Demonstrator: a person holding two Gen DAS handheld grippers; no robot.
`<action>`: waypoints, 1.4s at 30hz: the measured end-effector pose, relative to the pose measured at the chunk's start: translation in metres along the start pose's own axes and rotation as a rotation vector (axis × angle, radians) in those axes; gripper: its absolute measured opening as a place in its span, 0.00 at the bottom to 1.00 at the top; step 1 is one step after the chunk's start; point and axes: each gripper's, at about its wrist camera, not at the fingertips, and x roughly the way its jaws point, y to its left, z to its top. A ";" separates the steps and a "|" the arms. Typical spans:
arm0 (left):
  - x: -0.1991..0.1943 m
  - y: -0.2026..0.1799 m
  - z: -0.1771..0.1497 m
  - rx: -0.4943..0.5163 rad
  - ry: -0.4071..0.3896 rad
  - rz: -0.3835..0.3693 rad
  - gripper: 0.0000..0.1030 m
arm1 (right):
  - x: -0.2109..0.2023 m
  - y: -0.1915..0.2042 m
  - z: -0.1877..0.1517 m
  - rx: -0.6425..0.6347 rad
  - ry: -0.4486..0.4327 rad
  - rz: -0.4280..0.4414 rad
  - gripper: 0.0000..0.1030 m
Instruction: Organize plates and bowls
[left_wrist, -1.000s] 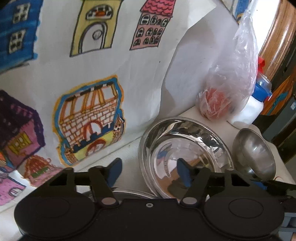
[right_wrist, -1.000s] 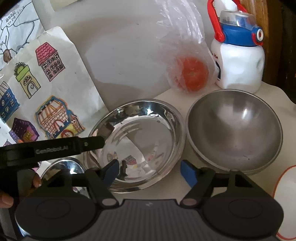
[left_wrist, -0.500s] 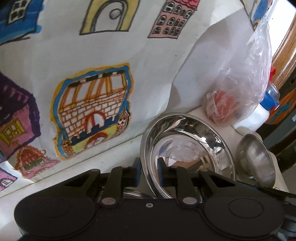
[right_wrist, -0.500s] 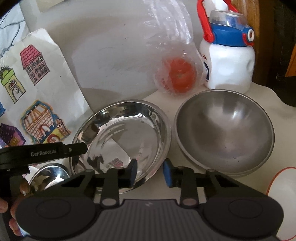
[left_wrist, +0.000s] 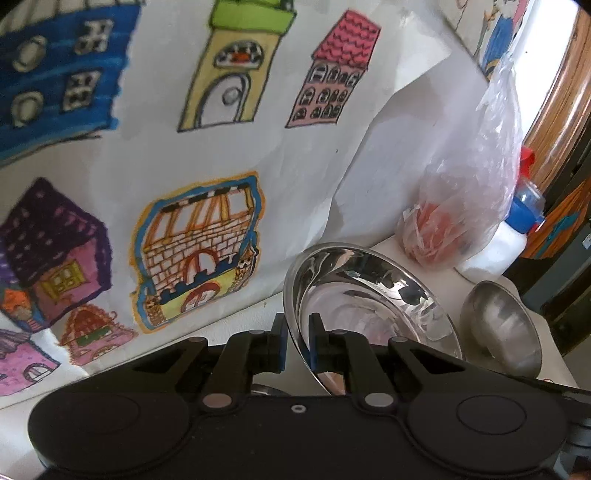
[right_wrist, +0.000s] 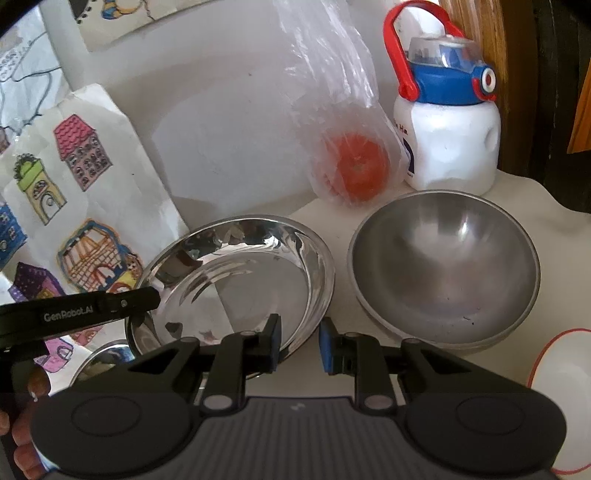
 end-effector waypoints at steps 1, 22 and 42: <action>-0.003 0.000 -0.001 0.003 -0.005 0.002 0.11 | -0.003 0.002 -0.001 -0.007 -0.006 0.003 0.24; -0.139 0.033 -0.048 0.033 -0.110 0.063 0.13 | -0.064 0.087 -0.050 -0.189 -0.013 0.090 0.24; -0.118 0.071 -0.090 0.011 0.029 0.134 0.15 | -0.052 0.122 -0.073 -0.335 0.092 -0.002 0.26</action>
